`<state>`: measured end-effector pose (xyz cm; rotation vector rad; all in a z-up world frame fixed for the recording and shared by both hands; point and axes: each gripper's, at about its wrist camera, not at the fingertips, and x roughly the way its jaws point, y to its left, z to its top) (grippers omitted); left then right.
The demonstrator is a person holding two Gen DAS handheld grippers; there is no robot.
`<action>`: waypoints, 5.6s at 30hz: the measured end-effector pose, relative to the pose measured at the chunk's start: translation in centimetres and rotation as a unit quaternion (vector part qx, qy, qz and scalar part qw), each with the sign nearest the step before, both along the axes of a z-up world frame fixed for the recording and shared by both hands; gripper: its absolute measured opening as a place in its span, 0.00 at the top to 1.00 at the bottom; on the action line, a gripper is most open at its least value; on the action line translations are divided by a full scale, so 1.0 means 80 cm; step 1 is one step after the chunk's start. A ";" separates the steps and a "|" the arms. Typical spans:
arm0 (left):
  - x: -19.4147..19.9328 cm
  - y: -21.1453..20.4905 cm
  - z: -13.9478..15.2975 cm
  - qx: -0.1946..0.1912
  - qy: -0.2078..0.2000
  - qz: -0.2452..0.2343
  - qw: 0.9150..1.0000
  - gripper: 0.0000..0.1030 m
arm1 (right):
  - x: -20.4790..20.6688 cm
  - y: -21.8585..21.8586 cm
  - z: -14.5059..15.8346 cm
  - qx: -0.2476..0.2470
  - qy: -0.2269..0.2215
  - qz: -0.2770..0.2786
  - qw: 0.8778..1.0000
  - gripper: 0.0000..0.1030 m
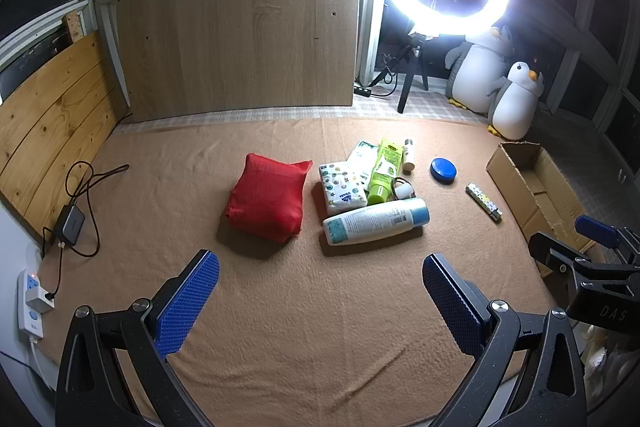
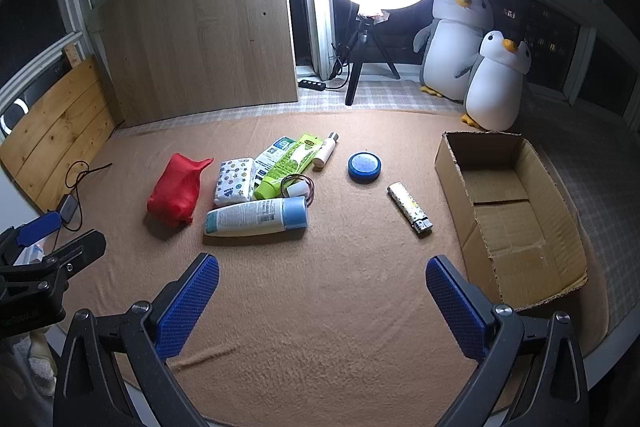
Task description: Organize objects
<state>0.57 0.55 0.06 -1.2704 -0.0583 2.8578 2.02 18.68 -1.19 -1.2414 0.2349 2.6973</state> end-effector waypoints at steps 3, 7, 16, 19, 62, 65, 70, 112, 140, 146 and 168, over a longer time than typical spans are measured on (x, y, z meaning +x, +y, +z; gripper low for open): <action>0.000 -0.001 0.000 0.000 0.000 0.000 1.000 0.00 | -0.001 0.000 0.000 -0.001 0.000 -0.001 1.000 0.01; 0.000 -0.001 0.000 -0.001 0.000 0.000 1.000 0.00 | -0.002 0.000 0.000 -0.001 0.000 -0.001 1.000 0.01; -0.009 0.001 -0.001 -0.002 -0.003 -0.003 1.000 0.00 | -0.002 0.000 -0.001 -0.001 -0.001 -0.003 1.000 0.01; -0.010 0.002 -0.001 -0.001 -0.003 -0.003 1.000 0.00 | -0.005 -0.001 -0.002 -0.002 -0.002 -0.003 1.000 0.01; -0.034 0.006 -0.025 0.002 -0.020 0.000 1.000 0.00 | -0.008 0.008 -0.010 -0.011 -0.016 -0.016 1.000 0.01; -0.046 0.008 -0.031 0.011 -0.027 -0.007 1.000 0.00 | -0.006 0.011 -0.011 -0.011 -0.017 -0.019 1.000 0.01; -0.072 0.014 -0.043 0.014 -0.040 -0.018 0.999 0.00 | -0.005 0.018 -0.013 -0.012 -0.021 -0.027 0.999 0.01; -0.250 0.050 -0.179 0.107 -0.199 -0.026 0.974 0.44 | 0.020 0.097 -0.042 -0.031 -0.058 -0.089 0.994 0.01; -0.159 0.107 -0.198 0.182 -0.226 -0.097 0.952 0.53 | 0.011 0.090 -0.051 -0.047 -0.064 -0.078 0.994 0.01; -0.152 0.082 -0.184 0.171 -0.201 -0.073 0.962 0.34 | -0.010 0.094 -0.055 -0.055 -0.061 -0.055 0.995 0.01; -0.160 0.070 -0.201 0.212 -0.186 -0.062 0.957 0.32 | -0.174 0.062 -0.147 -0.165 -0.159 0.108 0.967 0.08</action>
